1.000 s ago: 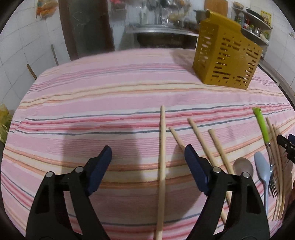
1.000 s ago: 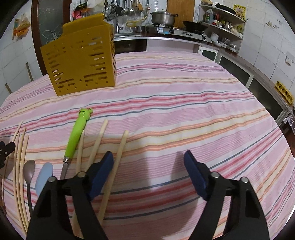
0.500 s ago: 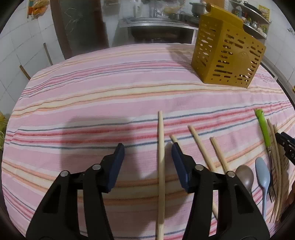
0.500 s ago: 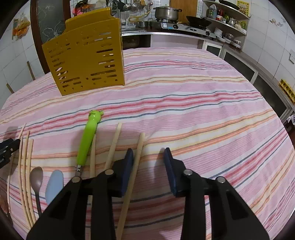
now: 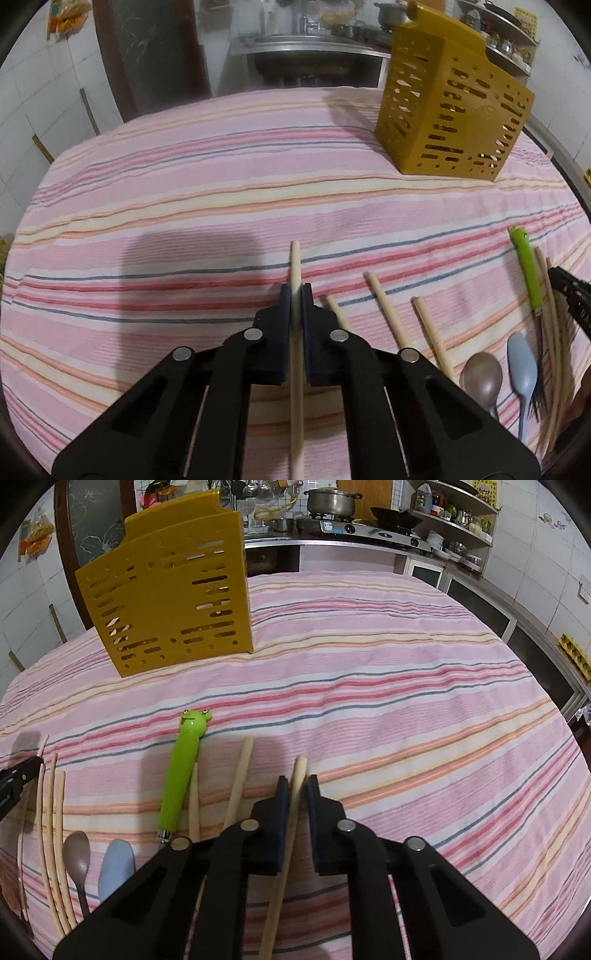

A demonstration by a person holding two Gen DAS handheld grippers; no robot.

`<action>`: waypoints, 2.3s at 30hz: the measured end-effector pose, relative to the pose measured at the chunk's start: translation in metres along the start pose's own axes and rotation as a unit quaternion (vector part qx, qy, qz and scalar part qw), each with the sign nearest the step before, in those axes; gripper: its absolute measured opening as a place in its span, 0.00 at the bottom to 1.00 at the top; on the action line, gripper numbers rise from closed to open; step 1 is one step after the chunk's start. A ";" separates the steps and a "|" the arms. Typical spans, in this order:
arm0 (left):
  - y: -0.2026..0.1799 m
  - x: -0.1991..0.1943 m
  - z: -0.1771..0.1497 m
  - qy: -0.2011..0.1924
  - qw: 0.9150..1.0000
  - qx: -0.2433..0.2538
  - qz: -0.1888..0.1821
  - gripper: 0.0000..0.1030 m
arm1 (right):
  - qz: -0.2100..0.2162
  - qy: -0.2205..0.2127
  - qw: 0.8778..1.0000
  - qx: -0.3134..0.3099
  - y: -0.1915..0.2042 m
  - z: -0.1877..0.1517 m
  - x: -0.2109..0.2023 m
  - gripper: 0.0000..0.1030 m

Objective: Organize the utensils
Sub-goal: 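Close the left tool on one wooden chopstick while the right tool grasps another chopstick, then lift the chopsticks with both tools and carry them toward the yellow holder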

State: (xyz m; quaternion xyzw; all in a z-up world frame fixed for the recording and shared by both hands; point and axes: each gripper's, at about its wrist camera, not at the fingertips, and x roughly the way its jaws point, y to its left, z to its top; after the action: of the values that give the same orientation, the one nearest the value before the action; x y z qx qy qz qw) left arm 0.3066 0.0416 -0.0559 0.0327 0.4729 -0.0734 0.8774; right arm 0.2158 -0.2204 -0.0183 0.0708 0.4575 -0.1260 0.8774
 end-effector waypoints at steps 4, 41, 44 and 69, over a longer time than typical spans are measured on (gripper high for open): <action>0.003 0.001 0.000 -0.003 1.000 -0.007 -0.005 0.04 | 0.006 0.000 1.000 0.007 -0.002 0.002 0.001 0.08; -0.015 -0.177 -0.046 -0.270 0.959 -0.088 0.010 0.04 | 0.125 -0.266 0.956 0.004 -0.036 0.014 -0.118 0.06; -0.015 -0.185 -0.048 -0.280 0.955 -0.091 0.008 0.04 | 0.115 -0.280 0.953 -0.008 -0.032 0.010 -0.124 0.06; -0.045 -0.234 -0.029 -0.341 0.937 -0.069 -0.023 0.04 | 0.116 -0.330 0.936 -0.025 -0.048 0.022 -0.160 0.06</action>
State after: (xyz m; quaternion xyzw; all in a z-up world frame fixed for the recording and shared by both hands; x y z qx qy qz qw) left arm 0.1486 0.0233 0.1239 -0.0655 0.1494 -0.0677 0.9843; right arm 0.1316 -0.2465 0.1254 0.0562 0.1336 -0.0279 0.9890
